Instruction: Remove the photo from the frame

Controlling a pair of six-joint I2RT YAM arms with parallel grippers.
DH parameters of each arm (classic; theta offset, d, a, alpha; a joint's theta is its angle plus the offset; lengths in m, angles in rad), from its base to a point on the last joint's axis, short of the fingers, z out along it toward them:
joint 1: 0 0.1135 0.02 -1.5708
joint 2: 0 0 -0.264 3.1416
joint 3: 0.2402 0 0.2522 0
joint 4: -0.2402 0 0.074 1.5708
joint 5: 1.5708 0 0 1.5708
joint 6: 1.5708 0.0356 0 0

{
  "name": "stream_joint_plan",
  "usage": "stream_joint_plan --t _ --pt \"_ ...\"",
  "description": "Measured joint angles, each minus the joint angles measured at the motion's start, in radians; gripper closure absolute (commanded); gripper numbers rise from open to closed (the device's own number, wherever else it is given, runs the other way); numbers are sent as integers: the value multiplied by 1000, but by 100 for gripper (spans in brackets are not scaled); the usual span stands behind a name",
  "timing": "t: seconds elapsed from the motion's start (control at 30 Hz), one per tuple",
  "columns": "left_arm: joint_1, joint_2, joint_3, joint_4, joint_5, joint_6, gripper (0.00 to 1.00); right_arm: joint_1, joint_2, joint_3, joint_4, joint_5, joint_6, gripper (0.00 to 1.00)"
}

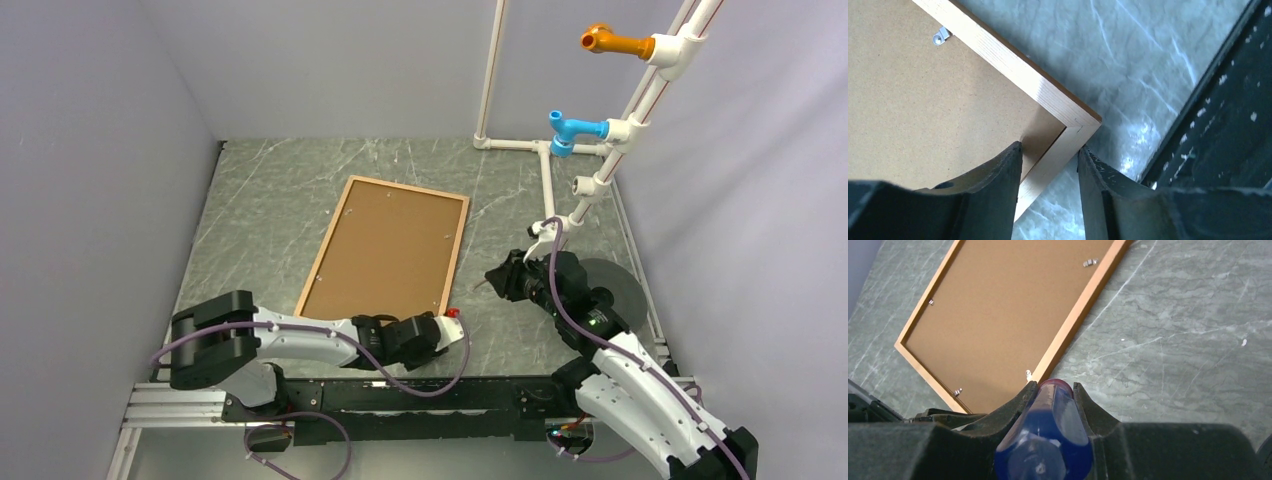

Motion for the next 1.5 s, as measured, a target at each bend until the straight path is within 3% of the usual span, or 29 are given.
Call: stream_joint_plan --t 0.37,0.67,0.77,0.9,1.27,1.5 --pt "1 138 120 62 -48 -117 52 0 64 1 -19 53 23 100" --pt "3 181 183 73 -5 -150 24 0 188 54 -45 65 38 100" --pt "3 85 127 68 9 -182 19 2 226 84 -45 66 38 100" --pt "8 -102 55 23 8 -257 19 21 275 125 -46 79 38 100" --pt "29 -451 -228 -105 -3 -516 15 194 551 348 -50 188 22 100" --pt "71 -603 -361 -56 28 -621 8 249 709 480 -76 280 -8 100"
